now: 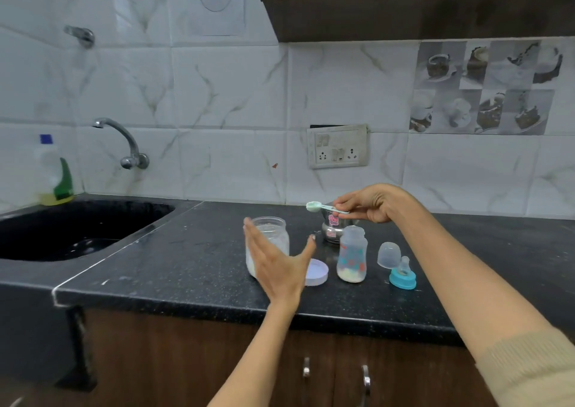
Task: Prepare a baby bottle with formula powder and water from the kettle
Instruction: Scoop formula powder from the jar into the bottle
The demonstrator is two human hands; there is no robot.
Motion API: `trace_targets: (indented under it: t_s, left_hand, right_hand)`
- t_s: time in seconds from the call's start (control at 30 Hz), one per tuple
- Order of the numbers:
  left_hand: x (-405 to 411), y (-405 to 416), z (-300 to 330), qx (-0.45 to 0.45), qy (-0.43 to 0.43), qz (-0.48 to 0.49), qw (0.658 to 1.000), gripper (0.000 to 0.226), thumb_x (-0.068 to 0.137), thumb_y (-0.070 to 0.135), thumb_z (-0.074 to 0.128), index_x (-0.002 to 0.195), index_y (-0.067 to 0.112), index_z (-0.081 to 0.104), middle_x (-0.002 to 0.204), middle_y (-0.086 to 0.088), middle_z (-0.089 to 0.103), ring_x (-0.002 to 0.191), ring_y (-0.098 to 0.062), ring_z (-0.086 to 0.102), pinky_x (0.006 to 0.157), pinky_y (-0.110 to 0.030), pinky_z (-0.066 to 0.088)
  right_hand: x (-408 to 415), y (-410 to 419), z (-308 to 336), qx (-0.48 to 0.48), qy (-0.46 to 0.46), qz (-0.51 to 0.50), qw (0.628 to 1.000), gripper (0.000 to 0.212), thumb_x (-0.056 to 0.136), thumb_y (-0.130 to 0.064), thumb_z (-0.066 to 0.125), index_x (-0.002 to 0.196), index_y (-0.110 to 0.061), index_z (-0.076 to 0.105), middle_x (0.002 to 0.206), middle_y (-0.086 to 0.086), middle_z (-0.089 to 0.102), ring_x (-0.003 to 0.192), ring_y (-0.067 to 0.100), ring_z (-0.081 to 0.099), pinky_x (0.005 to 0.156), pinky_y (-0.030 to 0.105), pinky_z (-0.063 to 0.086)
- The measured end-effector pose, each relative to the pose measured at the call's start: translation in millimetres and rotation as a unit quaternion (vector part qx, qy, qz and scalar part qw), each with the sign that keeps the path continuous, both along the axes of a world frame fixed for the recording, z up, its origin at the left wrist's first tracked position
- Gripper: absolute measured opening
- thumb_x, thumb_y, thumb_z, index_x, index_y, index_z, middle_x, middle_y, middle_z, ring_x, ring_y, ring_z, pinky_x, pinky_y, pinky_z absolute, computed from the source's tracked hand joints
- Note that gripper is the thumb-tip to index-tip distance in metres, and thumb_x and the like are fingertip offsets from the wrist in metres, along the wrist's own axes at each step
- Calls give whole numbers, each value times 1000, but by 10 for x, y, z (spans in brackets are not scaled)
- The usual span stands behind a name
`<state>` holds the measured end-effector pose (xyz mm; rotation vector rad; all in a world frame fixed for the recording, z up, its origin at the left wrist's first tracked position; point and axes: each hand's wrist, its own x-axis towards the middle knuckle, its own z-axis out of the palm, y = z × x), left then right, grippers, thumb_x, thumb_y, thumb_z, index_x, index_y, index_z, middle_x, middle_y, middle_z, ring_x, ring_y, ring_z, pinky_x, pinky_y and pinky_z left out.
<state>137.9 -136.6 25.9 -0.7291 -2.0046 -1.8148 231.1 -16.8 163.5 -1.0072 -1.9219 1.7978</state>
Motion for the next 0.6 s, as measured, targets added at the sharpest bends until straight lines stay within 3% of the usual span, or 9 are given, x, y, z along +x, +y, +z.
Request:
trace_targets:
  t_s: [0.07, 0.1, 0.17, 0.2, 0.27, 0.33, 0.43, 0.53, 0.6]
  left_hand:
    - [-232, -181, -44, -65, -46, 3, 997, 134, 57, 56, 80, 149, 8, -4, 159, -8, 6, 146, -24, 12, 111, -40, 30]
    - [-326, -261, -78, -96, -70, -11, 993, 138, 54, 56, 81, 148, 9, -8, 159, -7, 3, 146, -23, 10, 111, -41, 30]
    - [-465, -366, -132, -142, -100, -58, 983, 144, 51, 54, 83, 148, 10, -13, 159, -4, -3, 147, -22, 8, 111, -42, 28]
    - [-520, -377, -154, -158, -104, -82, 979, 145, 50, 53, 84, 147, 11, -15, 159, -4, -4, 146, -23, 9, 112, -43, 27]
    - [-583, -361, -176, -182, -93, -118, 972, 145, 49, 51, 85, 148, 12, -14, 159, -5, 0, 146, -24, 12, 112, -43, 27]
    - [-614, -319, -199, -194, -80, -137, 968, 140, 52, 50, 85, 148, 12, -10, 158, -7, 9, 144, -26, 19, 112, -43, 28]
    - [-650, -266, -258, -196, -77, -139, 968, 123, 58, 47, 80, 149, 12, 6, 153, -9, 26, 138, -28, 31, 110, -45, 33]
    - [-671, -250, -295, -185, -74, -126, 972, 105, 53, 53, 74, 140, 18, 27, 138, -6, 46, 125, -27, 47, 100, -47, 43]
    - [-679, -250, -309, -179, -75, -123, 973, 101, 52, 53, 74, 137, 20, 30, 133, -3, 50, 121, -26, 50, 97, -47, 45]
  right_hand:
    - [-210, -116, -23, -5, -1, 23, 1000, 38, 91, 13, 48, 129, 7, 52, 60, 11, 68, 55, 18, 69, 50, 18, 55]
    - [-310, -165, -45, -5, 0, 31, 1000, 40, 91, 12, 47, 130, 7, 50, 65, 13, 69, 65, 21, 72, 53, 18, 56]
    - [-496, -237, -92, -9, 3, 39, 999, 37, 92, 12, 47, 129, 8, 51, 86, 16, 67, 102, 26, 67, 68, 17, 56]
    - [-577, -268, -115, -16, 6, 43, 999, 32, 92, 12, 47, 122, 8, 55, 88, 16, 68, 107, 23, 65, 72, 17, 54]
    - [-732, -308, -153, -11, -9, 49, 999, 14, 91, 10, 50, 94, 4, 63, 63, 10, 70, 71, 12, 73, 62, 14, 55]
    - [-863, -323, -172, 22, -40, 32, 998, 16, 90, 8, 55, 76, 1, 60, 49, 5, 66, 45, 9, 66, 54, 13, 55]
    - [-1014, -332, -175, 88, -87, 13, 992, 17, 89, 5, 57, 73, 1, 59, 66, 7, 64, 58, 11, 62, 70, 12, 54]
    - [-1123, -367, -150, 128, -117, 0, 985, 5, 85, 3, 64, 81, 4, 63, 81, 9, 69, 83, 14, 71, 62, 16, 56]
    - [-1186, -344, -153, 163, -118, -15, 979, 10, 80, 3, 70, 72, 3, 63, 98, 14, 70, 99, 21, 69, 62, 21, 57]
